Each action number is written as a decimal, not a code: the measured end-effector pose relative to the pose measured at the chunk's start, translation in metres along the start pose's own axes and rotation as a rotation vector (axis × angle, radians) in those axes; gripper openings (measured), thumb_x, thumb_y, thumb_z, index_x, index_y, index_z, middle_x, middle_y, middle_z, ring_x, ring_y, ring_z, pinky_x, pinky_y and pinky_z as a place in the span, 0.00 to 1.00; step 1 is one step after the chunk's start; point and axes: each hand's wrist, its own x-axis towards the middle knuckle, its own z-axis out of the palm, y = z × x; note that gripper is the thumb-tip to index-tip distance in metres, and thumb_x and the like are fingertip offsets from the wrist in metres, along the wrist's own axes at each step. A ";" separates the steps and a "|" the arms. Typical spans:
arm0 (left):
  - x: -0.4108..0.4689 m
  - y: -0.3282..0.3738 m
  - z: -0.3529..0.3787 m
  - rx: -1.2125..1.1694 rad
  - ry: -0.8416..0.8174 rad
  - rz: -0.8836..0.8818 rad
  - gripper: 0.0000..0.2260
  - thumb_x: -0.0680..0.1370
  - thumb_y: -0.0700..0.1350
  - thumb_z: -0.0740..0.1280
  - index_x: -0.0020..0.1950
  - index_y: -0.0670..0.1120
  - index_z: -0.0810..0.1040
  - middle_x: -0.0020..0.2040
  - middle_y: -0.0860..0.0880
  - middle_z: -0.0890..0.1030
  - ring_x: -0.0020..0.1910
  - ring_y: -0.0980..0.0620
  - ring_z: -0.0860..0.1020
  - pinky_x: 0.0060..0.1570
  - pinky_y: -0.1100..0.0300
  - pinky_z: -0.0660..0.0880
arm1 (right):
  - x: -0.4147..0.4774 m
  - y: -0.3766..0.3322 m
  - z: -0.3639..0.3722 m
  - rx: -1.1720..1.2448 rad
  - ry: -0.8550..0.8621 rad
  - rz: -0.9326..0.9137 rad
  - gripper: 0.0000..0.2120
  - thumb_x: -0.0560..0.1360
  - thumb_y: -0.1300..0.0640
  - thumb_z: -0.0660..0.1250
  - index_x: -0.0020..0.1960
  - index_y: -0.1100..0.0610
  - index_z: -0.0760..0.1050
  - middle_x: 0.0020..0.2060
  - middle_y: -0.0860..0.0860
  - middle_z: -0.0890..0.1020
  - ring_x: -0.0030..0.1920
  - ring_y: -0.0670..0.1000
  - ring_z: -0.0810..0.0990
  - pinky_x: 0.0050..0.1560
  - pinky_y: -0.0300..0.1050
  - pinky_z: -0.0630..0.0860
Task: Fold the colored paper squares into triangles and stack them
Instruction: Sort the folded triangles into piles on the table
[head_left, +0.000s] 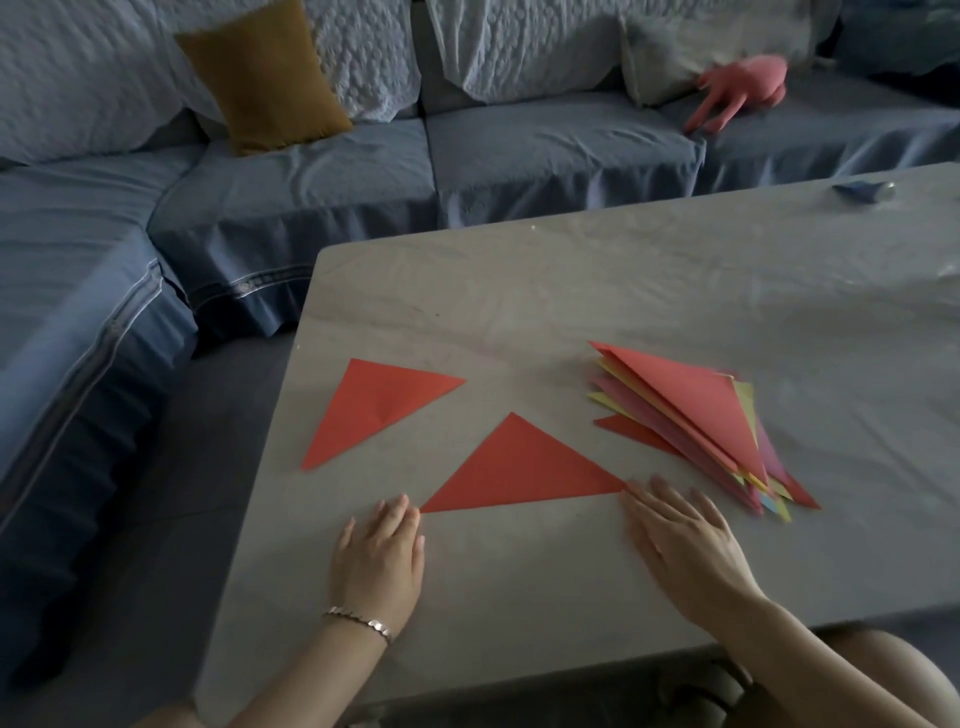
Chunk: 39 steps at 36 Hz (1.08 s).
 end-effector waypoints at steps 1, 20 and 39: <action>0.002 -0.001 0.001 0.011 0.001 -0.004 0.18 0.70 0.49 0.55 0.41 0.46 0.84 0.47 0.48 0.84 0.44 0.50 0.83 0.39 0.47 0.79 | 0.001 0.000 0.000 -0.007 0.029 -0.027 0.31 0.80 0.45 0.39 0.57 0.52 0.79 0.57 0.45 0.80 0.61 0.52 0.76 0.59 0.55 0.69; 0.041 0.039 0.012 -0.199 -0.130 0.097 0.19 0.70 0.47 0.54 0.52 0.50 0.82 0.56 0.45 0.81 0.54 0.48 0.81 0.47 0.58 0.78 | 0.094 -0.054 -0.033 0.184 -0.374 0.310 0.32 0.64 0.42 0.73 0.61 0.56 0.68 0.57 0.53 0.75 0.61 0.56 0.72 0.54 0.46 0.70; 0.047 0.043 -0.002 -0.110 -0.109 0.224 0.20 0.67 0.47 0.54 0.52 0.48 0.80 0.56 0.45 0.81 0.50 0.51 0.81 0.44 0.60 0.78 | 0.079 0.041 -0.064 0.723 0.443 0.553 0.21 0.76 0.58 0.64 0.67 0.50 0.65 0.54 0.60 0.79 0.53 0.61 0.77 0.51 0.48 0.71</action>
